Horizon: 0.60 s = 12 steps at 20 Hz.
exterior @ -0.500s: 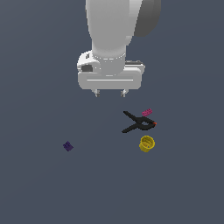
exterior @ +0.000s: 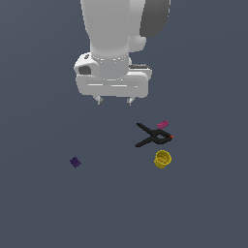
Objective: Pick up a designated object from a clutter of objects.
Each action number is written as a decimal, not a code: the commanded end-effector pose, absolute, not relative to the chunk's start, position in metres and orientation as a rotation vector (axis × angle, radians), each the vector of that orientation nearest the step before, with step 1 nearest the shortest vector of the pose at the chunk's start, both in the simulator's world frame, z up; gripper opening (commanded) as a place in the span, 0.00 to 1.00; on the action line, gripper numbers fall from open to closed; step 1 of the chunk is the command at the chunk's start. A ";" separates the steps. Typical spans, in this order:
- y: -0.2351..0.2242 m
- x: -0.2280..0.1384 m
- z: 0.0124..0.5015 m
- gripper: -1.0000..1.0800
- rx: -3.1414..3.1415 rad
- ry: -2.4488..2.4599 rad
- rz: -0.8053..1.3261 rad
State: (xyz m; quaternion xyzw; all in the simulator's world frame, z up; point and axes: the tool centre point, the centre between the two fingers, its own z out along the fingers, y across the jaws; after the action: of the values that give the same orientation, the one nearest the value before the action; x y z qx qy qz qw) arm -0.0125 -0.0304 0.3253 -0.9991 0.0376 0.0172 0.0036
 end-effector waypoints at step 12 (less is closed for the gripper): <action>-0.046 -0.003 0.317 0.96 -3.123 0.198 0.044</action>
State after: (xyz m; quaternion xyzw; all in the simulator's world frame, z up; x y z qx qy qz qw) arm -0.0055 -0.0431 0.3204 -0.9982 0.0578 0.0139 0.0052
